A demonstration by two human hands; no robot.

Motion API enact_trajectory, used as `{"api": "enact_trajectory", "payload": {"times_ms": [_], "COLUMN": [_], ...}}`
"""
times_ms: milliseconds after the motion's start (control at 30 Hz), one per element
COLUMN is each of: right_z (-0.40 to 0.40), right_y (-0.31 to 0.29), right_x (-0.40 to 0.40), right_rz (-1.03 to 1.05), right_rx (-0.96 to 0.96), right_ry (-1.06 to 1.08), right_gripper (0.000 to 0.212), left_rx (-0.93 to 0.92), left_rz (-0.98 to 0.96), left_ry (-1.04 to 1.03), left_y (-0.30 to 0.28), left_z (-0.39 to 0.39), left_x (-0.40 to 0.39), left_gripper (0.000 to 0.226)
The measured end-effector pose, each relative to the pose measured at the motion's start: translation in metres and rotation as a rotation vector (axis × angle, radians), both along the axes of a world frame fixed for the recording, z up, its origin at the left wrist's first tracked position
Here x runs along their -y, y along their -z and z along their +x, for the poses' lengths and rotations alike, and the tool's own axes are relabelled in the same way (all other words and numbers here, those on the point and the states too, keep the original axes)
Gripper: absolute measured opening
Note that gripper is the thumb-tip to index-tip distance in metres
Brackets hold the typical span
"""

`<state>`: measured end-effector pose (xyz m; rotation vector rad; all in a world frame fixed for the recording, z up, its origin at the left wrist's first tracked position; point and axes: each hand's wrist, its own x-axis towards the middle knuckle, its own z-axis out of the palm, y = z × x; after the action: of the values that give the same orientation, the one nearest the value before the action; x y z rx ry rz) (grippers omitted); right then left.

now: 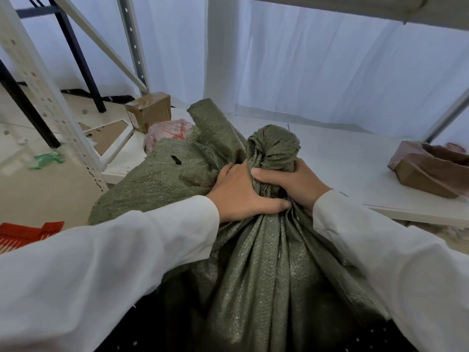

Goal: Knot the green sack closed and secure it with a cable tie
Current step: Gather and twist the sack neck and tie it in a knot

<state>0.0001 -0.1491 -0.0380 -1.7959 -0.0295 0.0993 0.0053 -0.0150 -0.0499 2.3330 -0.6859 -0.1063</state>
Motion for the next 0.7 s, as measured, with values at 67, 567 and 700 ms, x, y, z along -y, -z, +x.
{"api": "enact_trajectory", "payload": {"times_ms": [67, 567, 700], "right_z": [0.001, 0.006, 0.005], "right_y": [-0.005, -0.021, -0.013], "right_x": [0.002, 0.010, 0.014], "right_rz": [-0.032, -0.471, -0.587], "right_rx": [-0.004, -0.141, -0.084], "right_ry": [-0.091, -0.296, -0.267], "right_gripper": [0.023, 0.132, 0.135], "left_rx": [-0.018, -0.039, -0.041], "left_rz": [0.029, -0.062, -0.092], "left_ry": [0.001, -0.248, -0.302], "left_y": [0.001, -0.001, 0.002], "left_z": [0.002, -0.006, 0.000], "left_x": [-0.001, 0.030, 0.034], "left_gripper": [0.102, 0.050, 0.036]}}
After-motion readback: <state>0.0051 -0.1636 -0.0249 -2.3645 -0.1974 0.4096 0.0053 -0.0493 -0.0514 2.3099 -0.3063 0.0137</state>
